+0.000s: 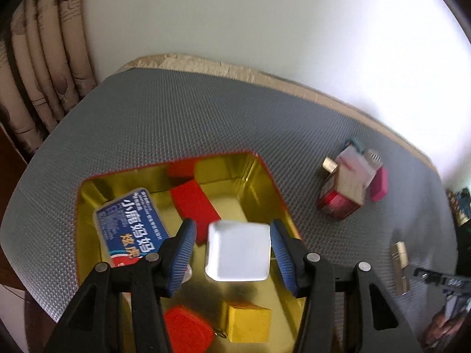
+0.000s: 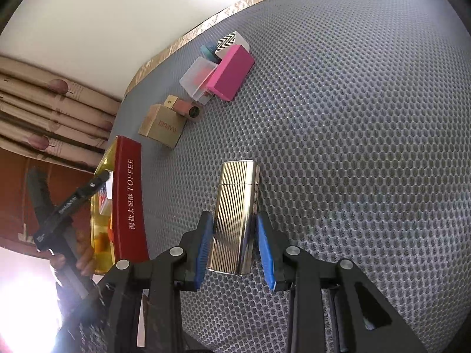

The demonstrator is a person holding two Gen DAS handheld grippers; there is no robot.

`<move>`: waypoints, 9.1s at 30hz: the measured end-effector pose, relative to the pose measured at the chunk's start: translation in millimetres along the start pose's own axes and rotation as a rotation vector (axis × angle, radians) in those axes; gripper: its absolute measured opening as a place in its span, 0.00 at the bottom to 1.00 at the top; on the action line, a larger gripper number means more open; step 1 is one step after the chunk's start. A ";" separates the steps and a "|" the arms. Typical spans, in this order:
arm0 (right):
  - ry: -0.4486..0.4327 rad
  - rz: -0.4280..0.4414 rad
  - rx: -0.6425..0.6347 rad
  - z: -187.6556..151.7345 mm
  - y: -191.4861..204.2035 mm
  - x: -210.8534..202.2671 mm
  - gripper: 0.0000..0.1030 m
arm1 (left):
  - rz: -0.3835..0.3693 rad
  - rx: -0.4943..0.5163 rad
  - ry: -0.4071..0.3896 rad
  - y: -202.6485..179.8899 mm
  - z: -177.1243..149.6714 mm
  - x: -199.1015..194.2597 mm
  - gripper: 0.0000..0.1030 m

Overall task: Organize rigid objects
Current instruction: 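Release the white charger into the tray while the right gripper carries the gold lighter, then lower the gold lighter into the tray and open the right gripper, then move the left tool to the brown paper box beside the items, then grasp the brown paper box with the left gripper and lift it, then place the brown box in the tray while the right gripper grasps the pink bar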

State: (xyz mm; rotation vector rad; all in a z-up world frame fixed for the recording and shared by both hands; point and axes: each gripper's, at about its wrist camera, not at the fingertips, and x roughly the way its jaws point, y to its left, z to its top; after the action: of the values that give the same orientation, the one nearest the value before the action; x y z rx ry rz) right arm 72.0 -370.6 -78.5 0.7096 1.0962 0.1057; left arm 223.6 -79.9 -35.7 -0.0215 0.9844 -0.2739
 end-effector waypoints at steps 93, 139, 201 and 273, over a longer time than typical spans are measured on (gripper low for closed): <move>0.286 0.063 -0.501 -37.8 282.5 160.5 0.28 | 0.143 -0.364 -0.112 97.0 -139.4 -128.6 0.55; -0.313 -0.531 -0.361 -26.2 -54.2 -49.5 0.83 | -0.074 0.331 -0.013 -124.5 -9.9 -48.8 0.61; -0.271 -0.465 -0.403 -31.2 -45.3 -34.9 0.99 | -0.146 0.434 0.193 -134.2 50.6 78.4 0.68; -0.051 -0.071 -0.065 73.2 -21.0 -2.7 0.13 | 0.149 0.064 -0.084 -11.6 -48.1 -84.1 0.49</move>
State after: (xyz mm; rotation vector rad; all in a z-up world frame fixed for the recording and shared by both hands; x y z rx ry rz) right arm 126.9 -422.7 -69.2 0.6119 1.0628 0.0621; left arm 137.5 -65.9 8.1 0.0975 0.8883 -0.1656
